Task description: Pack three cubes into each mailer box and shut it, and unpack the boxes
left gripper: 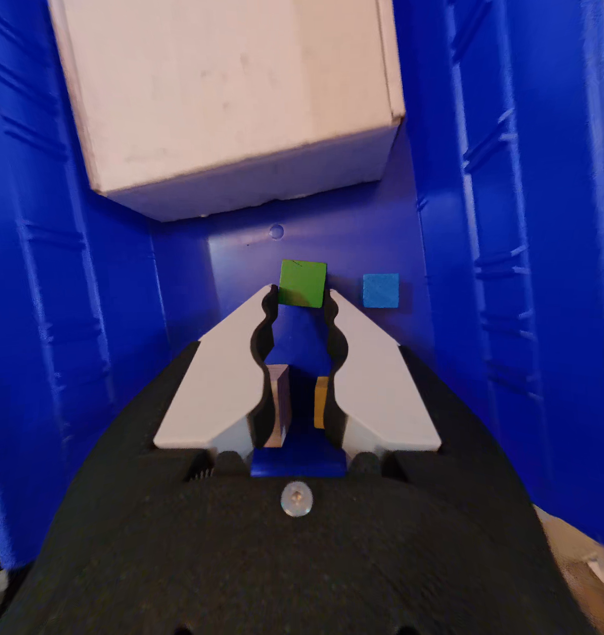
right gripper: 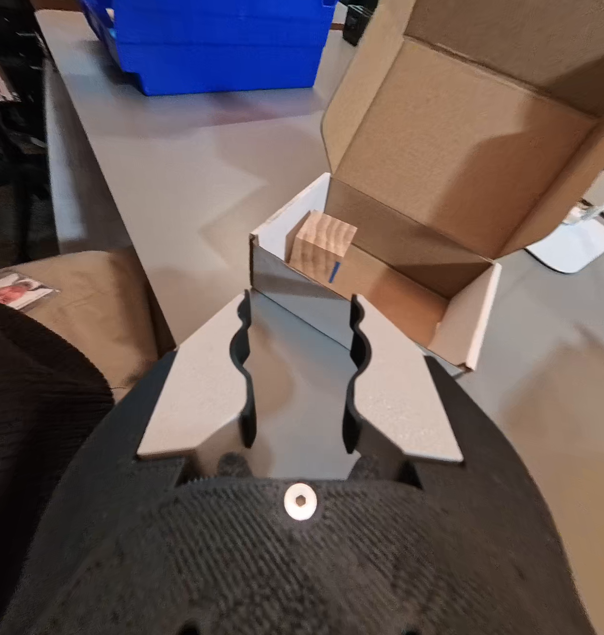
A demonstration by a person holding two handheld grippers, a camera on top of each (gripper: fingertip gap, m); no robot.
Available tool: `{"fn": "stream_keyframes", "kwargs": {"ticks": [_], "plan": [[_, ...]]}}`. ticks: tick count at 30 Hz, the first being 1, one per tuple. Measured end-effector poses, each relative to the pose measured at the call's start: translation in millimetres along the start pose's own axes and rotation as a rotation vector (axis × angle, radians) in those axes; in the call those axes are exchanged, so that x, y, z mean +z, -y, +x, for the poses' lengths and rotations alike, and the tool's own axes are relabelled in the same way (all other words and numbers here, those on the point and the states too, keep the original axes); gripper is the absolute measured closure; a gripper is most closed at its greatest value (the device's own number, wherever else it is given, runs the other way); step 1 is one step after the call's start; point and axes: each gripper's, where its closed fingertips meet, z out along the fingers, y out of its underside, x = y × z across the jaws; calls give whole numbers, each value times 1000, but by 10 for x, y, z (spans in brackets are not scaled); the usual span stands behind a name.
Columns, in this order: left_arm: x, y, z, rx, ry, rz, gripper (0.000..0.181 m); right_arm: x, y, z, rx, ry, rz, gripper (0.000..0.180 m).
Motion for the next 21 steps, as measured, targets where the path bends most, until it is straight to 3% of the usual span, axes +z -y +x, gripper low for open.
{"fn": "stream_keyframes", "kwargs": {"ticks": [3, 6, 9, 13, 15, 18, 21], "plan": [[-320, 233, 23, -10, 21, 128, 156, -39, -15, 99, 14, -31, 6, 123], [-888, 567, 378, 58, -27, 283, 157, -52, -36, 197, 30, -52, 3, 123], [-1472, 871, 1084, 194, -133, 426, 156, -78, -74, 365, 21, -95, -11, 123], [-1928, 1010, 2489, 354, -434, 552, 157, -176, -60, 533, 102, -108, 27, 125], [-1889, 983, 3131, 450, -481, 586, 157, -237, -41, 570, 136, -102, 52, 125], [-1504, 850, 3985, 552, -552, 527, 156, -345, -18, 661, 99, -135, 64, 125], [-931, 830, 4380, 670, -443, 455, 156, -454, -7, 744, 26, -187, 65, 125]]}}
